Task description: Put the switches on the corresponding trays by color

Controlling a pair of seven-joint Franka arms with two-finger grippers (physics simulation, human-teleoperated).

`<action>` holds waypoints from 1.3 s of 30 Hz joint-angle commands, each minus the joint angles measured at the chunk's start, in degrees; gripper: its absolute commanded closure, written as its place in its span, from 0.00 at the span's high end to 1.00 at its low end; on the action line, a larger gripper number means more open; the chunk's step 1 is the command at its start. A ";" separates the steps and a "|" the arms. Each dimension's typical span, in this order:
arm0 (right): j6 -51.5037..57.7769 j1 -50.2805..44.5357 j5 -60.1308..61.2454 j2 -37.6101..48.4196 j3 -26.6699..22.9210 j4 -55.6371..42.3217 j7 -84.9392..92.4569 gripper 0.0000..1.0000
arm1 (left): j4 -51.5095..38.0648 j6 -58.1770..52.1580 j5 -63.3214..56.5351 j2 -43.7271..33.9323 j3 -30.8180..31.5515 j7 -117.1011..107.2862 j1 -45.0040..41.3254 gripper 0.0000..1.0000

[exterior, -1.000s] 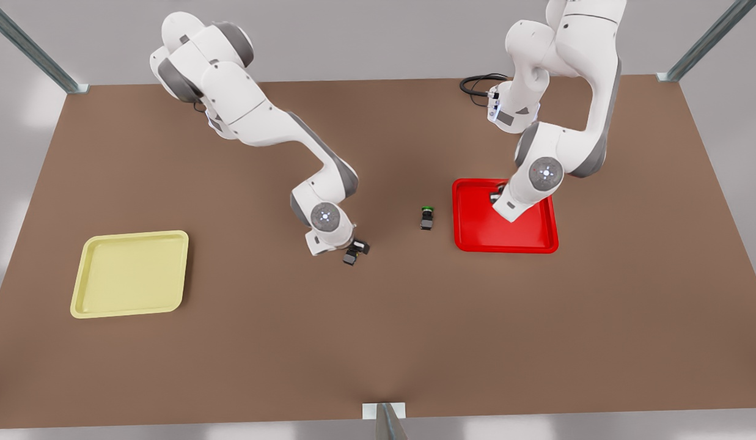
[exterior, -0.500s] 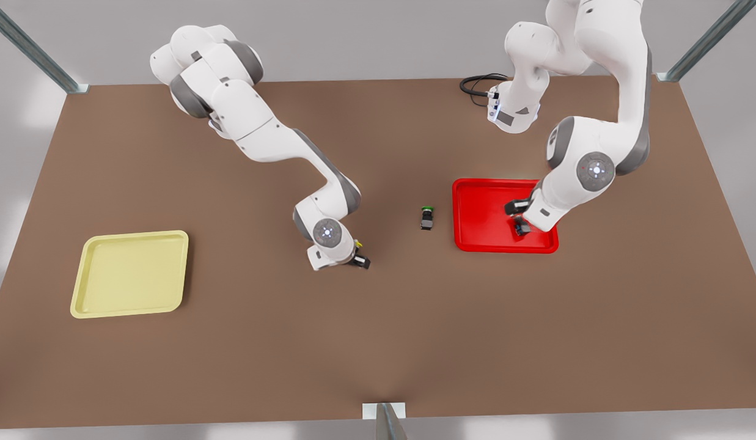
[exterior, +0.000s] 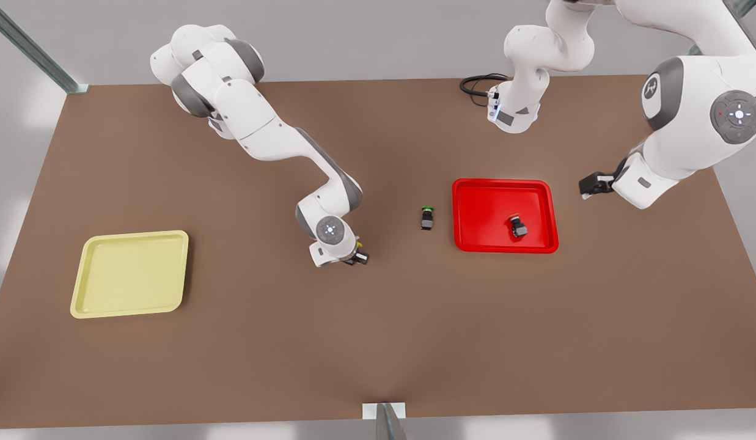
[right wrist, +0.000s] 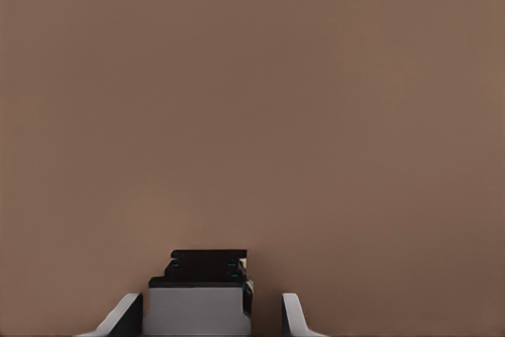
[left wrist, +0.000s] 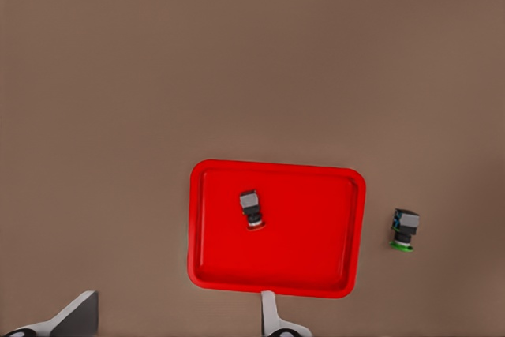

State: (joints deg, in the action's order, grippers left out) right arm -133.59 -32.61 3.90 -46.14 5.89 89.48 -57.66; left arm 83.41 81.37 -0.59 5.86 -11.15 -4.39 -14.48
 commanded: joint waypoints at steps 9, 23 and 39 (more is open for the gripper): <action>0.18 0.18 0.06 0.00 -0.18 -0.36 -0.09 0.57 | -0.44 3.71 -0.72 1.26 -0.54 0.00 3.14 1.00; 0.26 0.18 0.06 0.00 -0.18 -0.45 0.09 0.52 | 0.61 5.55 -0.64 1.78 -0.19 -1.15 4.11 1.00; -0.27 36.19 -6.61 30.94 0.79 36.38 45.42 0.52 | 1.05 5.38 -0.99 3.45 -0.01 -1.23 4.11 1.00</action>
State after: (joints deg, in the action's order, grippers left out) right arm -133.88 8.61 -6.15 -15.75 6.88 125.61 -8.11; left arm 84.33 86.75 -1.48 9.52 -11.30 -5.62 -10.56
